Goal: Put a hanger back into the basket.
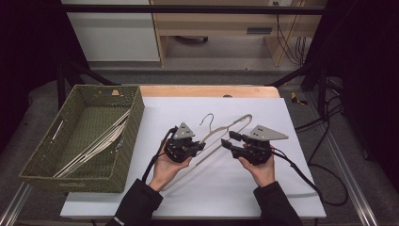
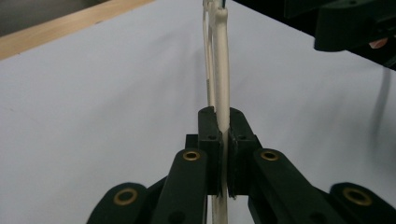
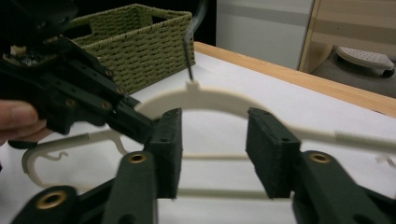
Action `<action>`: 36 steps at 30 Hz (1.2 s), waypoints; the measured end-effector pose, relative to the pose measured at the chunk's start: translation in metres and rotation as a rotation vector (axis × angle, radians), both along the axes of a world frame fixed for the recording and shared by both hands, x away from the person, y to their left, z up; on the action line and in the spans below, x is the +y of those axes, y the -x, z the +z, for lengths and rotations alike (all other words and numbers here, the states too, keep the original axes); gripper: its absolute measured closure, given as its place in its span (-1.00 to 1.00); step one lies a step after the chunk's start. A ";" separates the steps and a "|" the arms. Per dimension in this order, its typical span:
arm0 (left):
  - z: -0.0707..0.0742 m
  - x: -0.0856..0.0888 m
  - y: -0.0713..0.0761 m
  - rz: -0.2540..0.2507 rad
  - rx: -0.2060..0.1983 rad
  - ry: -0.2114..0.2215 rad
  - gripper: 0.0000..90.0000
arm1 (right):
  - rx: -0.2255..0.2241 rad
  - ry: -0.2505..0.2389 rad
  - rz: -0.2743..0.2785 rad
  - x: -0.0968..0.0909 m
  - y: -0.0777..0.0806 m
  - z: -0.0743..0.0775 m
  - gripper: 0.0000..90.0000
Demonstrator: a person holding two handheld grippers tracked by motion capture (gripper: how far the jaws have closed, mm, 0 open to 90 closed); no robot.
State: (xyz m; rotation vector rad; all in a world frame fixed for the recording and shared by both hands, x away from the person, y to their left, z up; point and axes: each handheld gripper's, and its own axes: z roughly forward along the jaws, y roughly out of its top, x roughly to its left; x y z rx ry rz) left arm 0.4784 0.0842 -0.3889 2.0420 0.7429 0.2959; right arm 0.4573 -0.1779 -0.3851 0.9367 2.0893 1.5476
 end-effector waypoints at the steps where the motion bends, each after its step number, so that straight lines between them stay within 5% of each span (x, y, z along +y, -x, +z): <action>1: 0.007 0.006 0.004 -0.006 -0.012 0.013 0.92 | -0.001 -0.012 -0.007 -0.004 0.003 0.000 0.04; 14: 0.062 0.046 0.030 -0.017 -0.115 0.018 0.92 | 0.020 -0.051 -0.112 -0.051 0.034 -0.009 -0.78; 26: 0.113 0.096 0.040 0.011 -0.202 0.014 0.92 | 0.039 -0.041 -0.153 -0.068 0.042 -0.020 -0.88; 36: 0.133 0.141 0.038 0.068 -0.238 -0.018 0.92 | 0.028 -0.036 -0.168 -0.070 0.042 -0.020 -0.94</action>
